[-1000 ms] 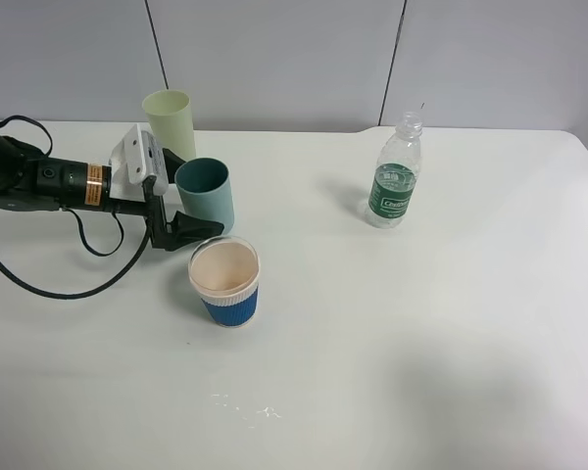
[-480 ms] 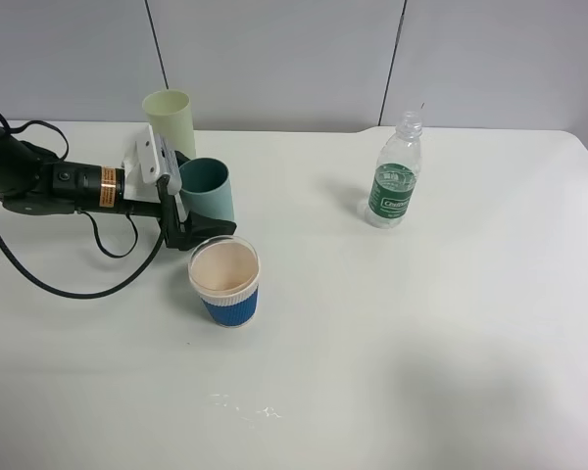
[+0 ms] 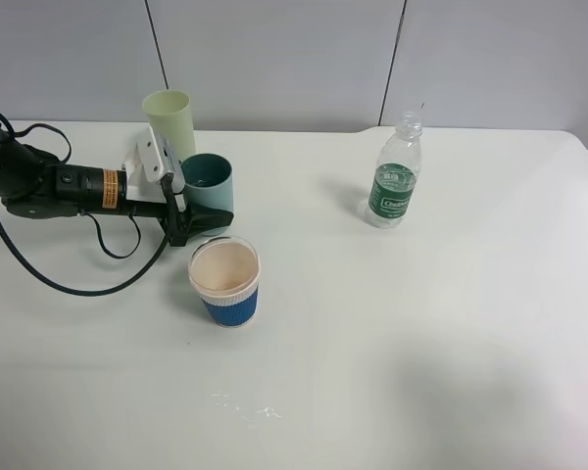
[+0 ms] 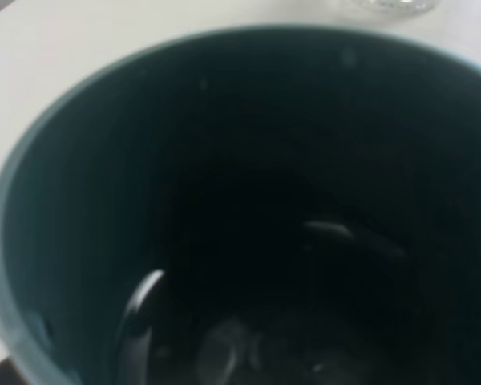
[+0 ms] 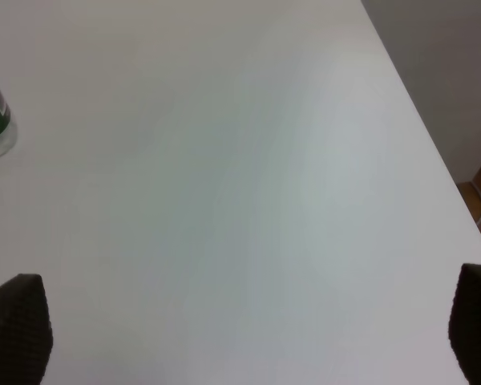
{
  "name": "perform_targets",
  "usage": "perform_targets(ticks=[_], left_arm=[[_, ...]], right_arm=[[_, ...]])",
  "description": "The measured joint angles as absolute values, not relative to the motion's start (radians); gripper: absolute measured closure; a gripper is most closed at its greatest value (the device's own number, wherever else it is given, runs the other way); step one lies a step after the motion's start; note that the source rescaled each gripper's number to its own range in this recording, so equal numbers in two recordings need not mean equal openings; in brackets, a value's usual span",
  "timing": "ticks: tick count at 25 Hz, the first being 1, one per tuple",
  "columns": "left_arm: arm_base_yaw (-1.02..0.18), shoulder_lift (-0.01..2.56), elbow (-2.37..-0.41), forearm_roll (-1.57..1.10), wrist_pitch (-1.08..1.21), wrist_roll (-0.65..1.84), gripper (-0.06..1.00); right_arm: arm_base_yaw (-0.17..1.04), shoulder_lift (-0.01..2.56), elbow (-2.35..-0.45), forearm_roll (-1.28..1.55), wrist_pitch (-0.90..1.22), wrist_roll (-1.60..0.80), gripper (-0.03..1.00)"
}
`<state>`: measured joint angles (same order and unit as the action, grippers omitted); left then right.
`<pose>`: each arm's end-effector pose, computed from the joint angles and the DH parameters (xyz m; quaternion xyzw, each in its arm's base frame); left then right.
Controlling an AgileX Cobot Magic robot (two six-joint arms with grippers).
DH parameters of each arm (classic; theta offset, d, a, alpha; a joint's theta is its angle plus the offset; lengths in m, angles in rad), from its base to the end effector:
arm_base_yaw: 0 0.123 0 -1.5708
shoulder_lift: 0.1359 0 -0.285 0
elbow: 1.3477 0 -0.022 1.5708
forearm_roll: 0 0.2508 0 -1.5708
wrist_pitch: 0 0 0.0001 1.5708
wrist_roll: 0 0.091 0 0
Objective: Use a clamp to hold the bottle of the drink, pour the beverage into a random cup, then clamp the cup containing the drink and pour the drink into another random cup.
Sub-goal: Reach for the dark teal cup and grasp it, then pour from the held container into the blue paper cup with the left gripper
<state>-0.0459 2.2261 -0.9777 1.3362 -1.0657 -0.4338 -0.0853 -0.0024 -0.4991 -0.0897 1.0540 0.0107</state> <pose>0.3534 -0.0937 0.0690 0.4635 0.6831 -0.3193 0.4654 -0.0056 -0.0066 0.2778 0.0424 0.8492 -0.0643 0.5225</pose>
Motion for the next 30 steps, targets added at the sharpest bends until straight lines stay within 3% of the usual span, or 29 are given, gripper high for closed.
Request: perform_targets(ticks=[18, 30], left_arm=[[-0.046, 2.076, -0.927, 1.236, -1.013, -0.464, 0.92], [-0.046, 1.892, -0.668, 0.918, -1.009, -0.232, 0.92]], right_arm=[[-0.085, -0.002, -0.499, -0.09, 1.054, 0.011, -0.03], [-0.085, -0.002, -0.499, -0.09, 1.054, 0.011, -0.03]])
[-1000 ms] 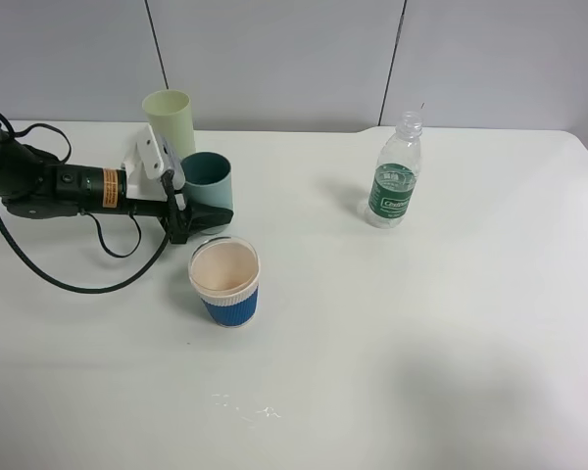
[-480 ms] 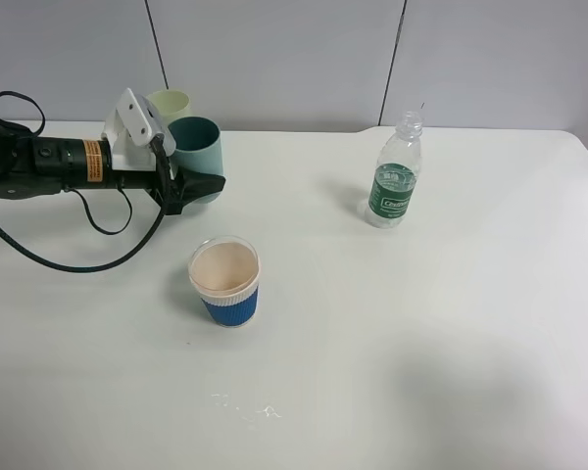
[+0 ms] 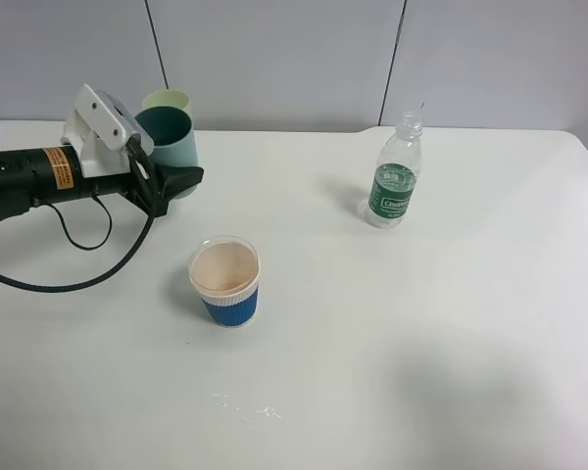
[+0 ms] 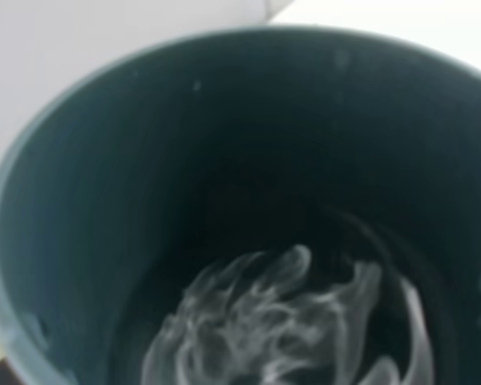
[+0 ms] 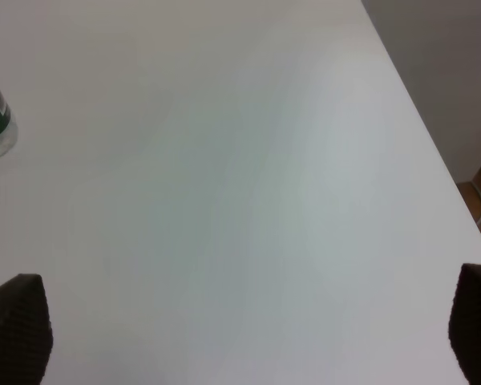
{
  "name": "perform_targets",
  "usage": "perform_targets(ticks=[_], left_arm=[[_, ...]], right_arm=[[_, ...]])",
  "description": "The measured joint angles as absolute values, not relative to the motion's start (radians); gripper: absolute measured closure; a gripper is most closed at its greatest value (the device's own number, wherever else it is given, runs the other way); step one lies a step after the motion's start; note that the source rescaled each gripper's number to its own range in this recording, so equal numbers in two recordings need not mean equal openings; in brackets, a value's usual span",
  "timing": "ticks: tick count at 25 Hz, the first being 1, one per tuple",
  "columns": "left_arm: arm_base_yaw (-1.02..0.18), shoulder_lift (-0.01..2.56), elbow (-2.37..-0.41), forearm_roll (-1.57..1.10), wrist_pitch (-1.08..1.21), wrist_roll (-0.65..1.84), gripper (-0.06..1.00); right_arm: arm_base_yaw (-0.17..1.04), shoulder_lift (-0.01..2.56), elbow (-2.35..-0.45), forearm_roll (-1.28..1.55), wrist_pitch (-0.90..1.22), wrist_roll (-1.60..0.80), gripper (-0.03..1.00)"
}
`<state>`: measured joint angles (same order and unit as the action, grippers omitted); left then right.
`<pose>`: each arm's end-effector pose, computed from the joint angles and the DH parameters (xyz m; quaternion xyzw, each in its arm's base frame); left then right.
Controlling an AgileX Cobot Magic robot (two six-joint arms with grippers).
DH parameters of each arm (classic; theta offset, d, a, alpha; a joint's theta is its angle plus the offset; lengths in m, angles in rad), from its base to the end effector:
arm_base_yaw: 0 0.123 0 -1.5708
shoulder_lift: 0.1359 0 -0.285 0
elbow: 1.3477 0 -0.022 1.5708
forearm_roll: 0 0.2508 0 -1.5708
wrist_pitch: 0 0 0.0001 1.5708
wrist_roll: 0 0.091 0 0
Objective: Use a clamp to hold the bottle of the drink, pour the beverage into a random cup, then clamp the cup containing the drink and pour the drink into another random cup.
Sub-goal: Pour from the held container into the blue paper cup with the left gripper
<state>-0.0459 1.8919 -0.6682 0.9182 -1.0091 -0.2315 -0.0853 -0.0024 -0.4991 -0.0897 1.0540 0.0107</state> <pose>0.3109 -0.0755 0.1361 0.3608 0.7094 -0.2063 0.5692 -0.0056 -0.0066 0.2778 0.0424 0.8492 -0.0643 0.5225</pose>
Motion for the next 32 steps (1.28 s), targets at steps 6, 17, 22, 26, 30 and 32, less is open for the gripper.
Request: perform_targets(ticks=[6, 17, 22, 26, 30, 32], left_arm=[[-0.046, 1.798, -0.529, 0.728, -1.0, -0.093, 0.92], [-0.174, 1.672, -0.373, 0.399, -0.983, 0.183, 0.92], [-0.265, 1.655, -0.357, 0.261, -0.961, 0.325, 0.92], [-0.327, 1.654, -0.357, 0.172, -0.947, 0.415, 0.92], [-0.384, 1.654, -0.357, 0.095, -0.938, 0.515, 0.92], [-0.413, 1.654, -0.356, 0.068, -0.937, 0.563, 0.92]], right_arm=[[-0.085, -0.002, -0.499, -0.09, 1.054, 0.011, -0.03], [-0.085, -0.002, -0.499, -0.09, 1.054, 0.011, -0.03], [-0.085, -0.002, -0.499, -0.09, 1.054, 0.011, -0.03], [-0.085, -0.002, -0.499, -0.09, 1.054, 0.011, -0.03], [-0.085, -0.002, -0.499, -0.09, 1.054, 0.011, -0.03], [-0.085, -0.002, -0.499, -0.09, 1.054, 0.011, -0.03]])
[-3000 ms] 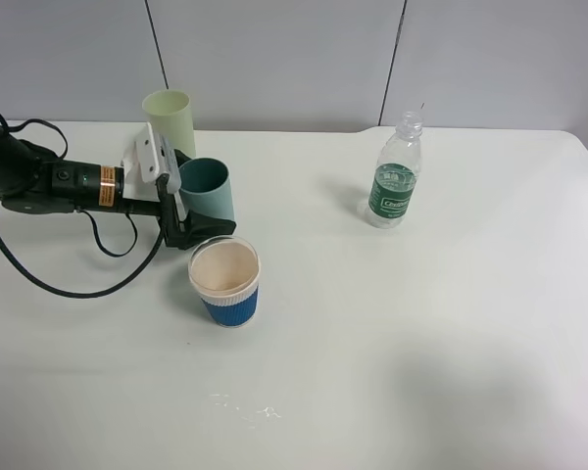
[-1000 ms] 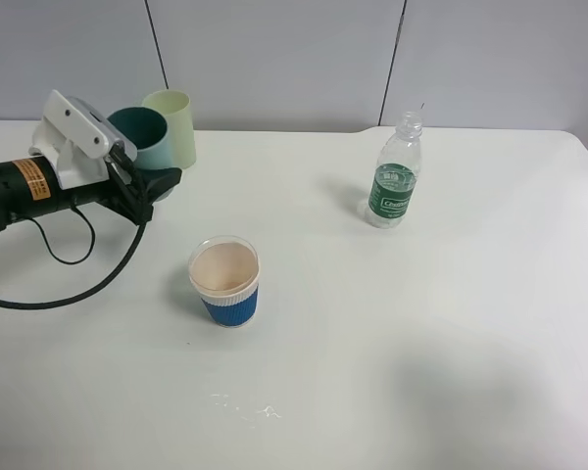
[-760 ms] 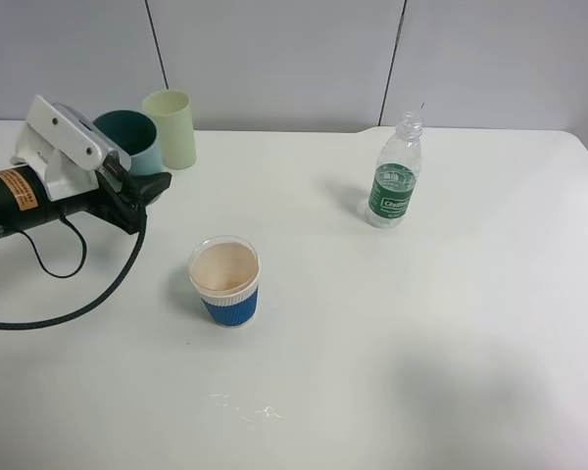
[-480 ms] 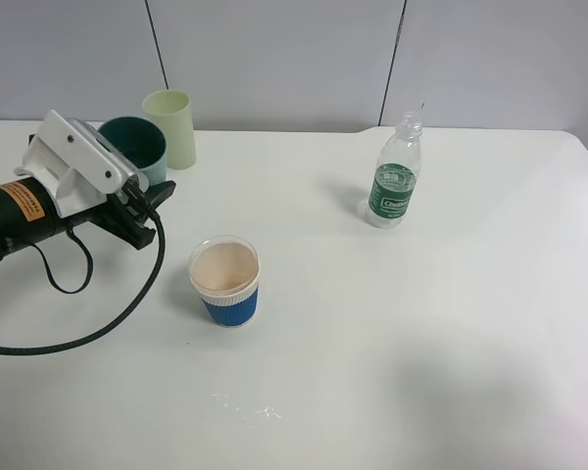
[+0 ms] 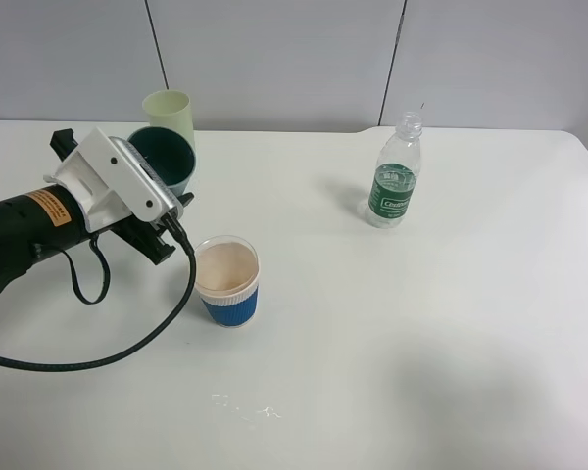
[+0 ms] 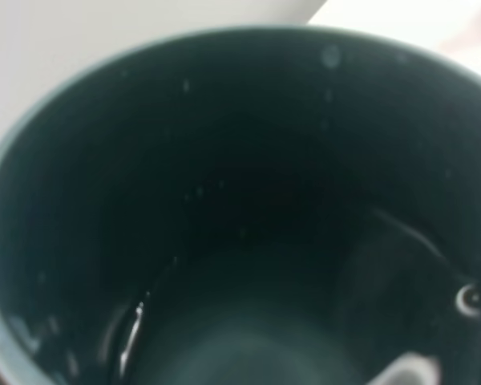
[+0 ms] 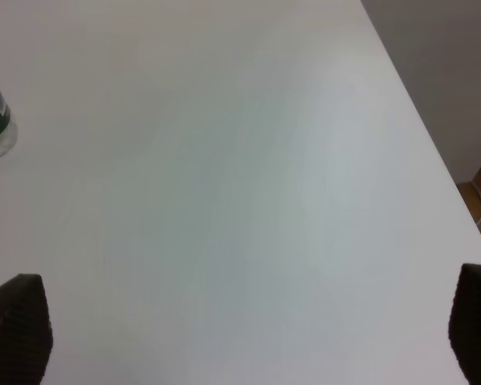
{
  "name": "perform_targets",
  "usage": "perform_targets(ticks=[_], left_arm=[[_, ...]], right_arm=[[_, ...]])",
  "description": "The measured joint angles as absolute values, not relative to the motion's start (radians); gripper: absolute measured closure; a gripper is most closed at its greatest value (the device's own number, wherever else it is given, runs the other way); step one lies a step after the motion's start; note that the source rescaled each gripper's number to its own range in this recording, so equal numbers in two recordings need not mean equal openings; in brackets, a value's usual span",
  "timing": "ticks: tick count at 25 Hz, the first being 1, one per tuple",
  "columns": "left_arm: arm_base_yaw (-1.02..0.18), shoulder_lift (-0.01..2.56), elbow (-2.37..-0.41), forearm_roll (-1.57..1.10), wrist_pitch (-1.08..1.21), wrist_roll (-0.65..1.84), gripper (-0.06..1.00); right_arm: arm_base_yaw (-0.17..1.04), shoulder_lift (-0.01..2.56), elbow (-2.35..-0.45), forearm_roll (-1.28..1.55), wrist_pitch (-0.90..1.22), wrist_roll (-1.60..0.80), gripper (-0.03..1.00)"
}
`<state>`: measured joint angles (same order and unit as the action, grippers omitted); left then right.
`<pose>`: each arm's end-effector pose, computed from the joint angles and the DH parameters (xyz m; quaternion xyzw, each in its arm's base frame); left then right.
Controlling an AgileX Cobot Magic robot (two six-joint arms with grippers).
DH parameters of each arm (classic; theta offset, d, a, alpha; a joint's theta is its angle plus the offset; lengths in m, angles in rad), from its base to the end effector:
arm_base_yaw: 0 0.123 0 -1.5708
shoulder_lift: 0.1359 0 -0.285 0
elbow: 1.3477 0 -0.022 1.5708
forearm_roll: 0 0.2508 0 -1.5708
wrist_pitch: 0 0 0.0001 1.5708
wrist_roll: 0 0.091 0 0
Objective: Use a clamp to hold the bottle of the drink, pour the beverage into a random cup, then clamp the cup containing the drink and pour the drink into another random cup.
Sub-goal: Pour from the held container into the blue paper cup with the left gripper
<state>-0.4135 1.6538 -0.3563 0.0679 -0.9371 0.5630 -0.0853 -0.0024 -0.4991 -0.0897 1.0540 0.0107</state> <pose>0.2346 -0.1084 0.1496 0.4023 0.6880 0.0355 0.6029 -0.0056 -0.0066 0.2778 0.0424 0.8492 -0.0643 0.5225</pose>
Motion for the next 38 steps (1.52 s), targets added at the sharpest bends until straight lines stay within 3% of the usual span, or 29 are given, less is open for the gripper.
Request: perform_targets(ticks=[9, 38], left_arm=[[-0.48, 1.653, -0.298, 0.057, -1.013, 0.644, 0.92], [-0.48, 1.652, -0.265, 0.029, -1.027, 0.827, 0.92]], right_arm=[[-0.085, -0.002, -0.499, -0.09, 1.054, 0.011, -0.03], [-0.085, -0.002, -0.499, -0.09, 1.054, 0.011, -0.03]])
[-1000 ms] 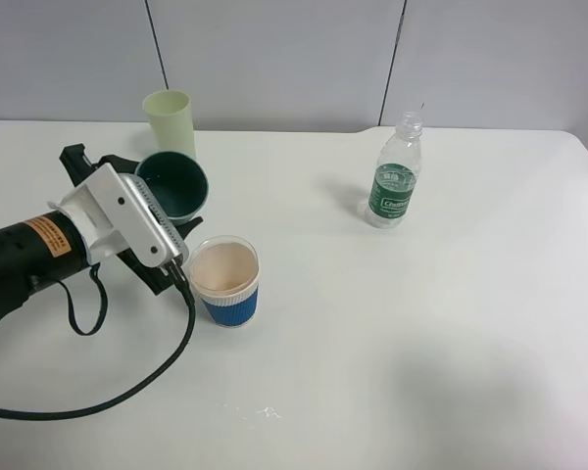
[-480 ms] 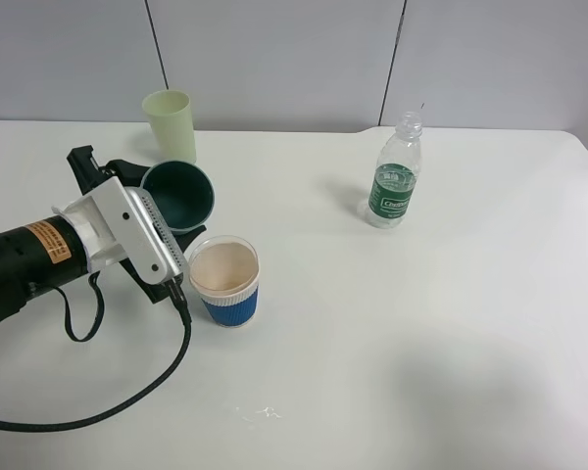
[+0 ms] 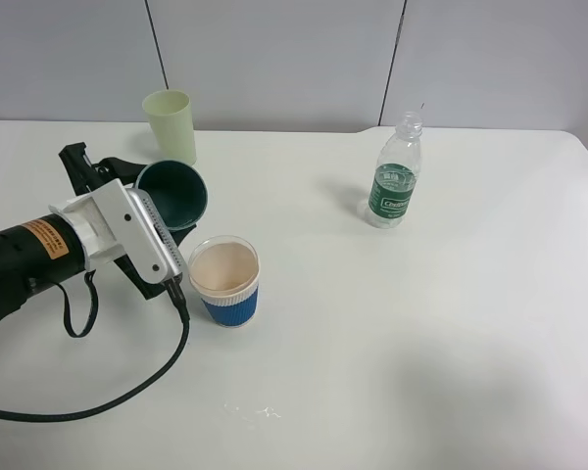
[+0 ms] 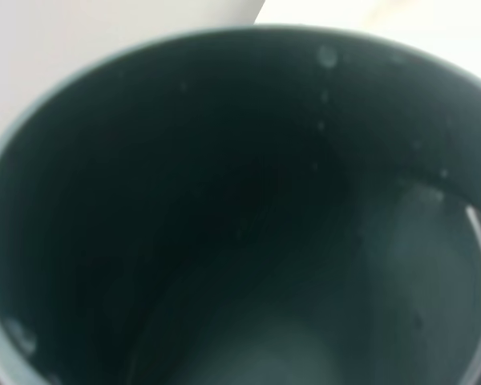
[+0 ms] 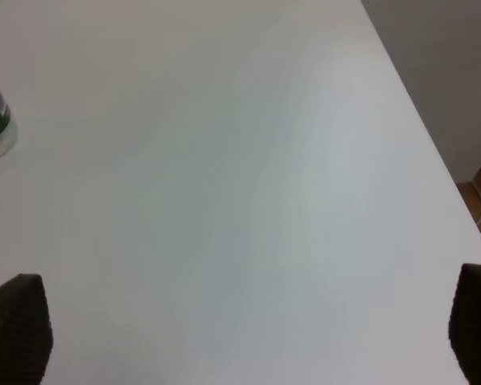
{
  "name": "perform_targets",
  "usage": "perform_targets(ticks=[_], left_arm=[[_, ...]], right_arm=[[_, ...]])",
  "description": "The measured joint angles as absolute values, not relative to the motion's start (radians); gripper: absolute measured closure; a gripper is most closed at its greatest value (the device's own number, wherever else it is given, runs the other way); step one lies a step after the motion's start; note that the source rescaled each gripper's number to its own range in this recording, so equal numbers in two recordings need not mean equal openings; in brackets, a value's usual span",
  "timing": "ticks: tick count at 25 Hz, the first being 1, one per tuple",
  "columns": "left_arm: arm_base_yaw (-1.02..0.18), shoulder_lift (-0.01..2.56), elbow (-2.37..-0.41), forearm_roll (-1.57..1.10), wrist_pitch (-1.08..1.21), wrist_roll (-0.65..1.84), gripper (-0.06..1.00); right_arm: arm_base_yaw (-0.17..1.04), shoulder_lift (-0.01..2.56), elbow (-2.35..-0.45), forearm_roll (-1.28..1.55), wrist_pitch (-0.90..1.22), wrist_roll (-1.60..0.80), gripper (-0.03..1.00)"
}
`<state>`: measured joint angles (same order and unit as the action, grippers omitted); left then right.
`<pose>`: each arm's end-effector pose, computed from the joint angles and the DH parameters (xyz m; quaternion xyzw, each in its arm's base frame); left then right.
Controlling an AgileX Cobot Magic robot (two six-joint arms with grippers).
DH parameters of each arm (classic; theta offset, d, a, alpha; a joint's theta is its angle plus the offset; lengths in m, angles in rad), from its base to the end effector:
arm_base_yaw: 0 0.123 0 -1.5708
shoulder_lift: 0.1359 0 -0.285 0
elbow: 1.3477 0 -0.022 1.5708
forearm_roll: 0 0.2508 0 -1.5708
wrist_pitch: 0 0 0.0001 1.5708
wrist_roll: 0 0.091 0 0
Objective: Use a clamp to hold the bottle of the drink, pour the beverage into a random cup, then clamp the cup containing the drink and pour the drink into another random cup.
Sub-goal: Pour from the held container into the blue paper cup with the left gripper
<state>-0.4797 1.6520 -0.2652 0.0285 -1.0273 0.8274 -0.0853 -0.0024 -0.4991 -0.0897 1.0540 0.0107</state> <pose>0.2095 -0.1115 0.1410 0.4948 0.6243 0.0994 0.5963 -0.0056 -0.0066 0.2778 0.0424 0.8492 -0.0643 0.5225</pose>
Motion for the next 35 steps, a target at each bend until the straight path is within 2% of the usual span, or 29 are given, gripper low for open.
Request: perform_targets(ticks=[8, 16, 35], left_arm=[[-0.482, 1.65, -0.265, 0.023, -1.016, 0.862, 0.92], [-0.578, 1.617, -0.285, -0.104, -0.92, 0.948, 0.92], [-0.582, 1.617, -0.285, -0.134, -0.915, 1.042, 0.92]], right_arm=[[-0.085, -0.002, -0.499, -0.09, 1.054, 0.011, -0.03], [-0.085, -0.002, -0.499, -0.09, 1.054, 0.011, -0.03], [-0.085, -0.002, -0.499, -0.09, 1.054, 0.011, -0.03]])
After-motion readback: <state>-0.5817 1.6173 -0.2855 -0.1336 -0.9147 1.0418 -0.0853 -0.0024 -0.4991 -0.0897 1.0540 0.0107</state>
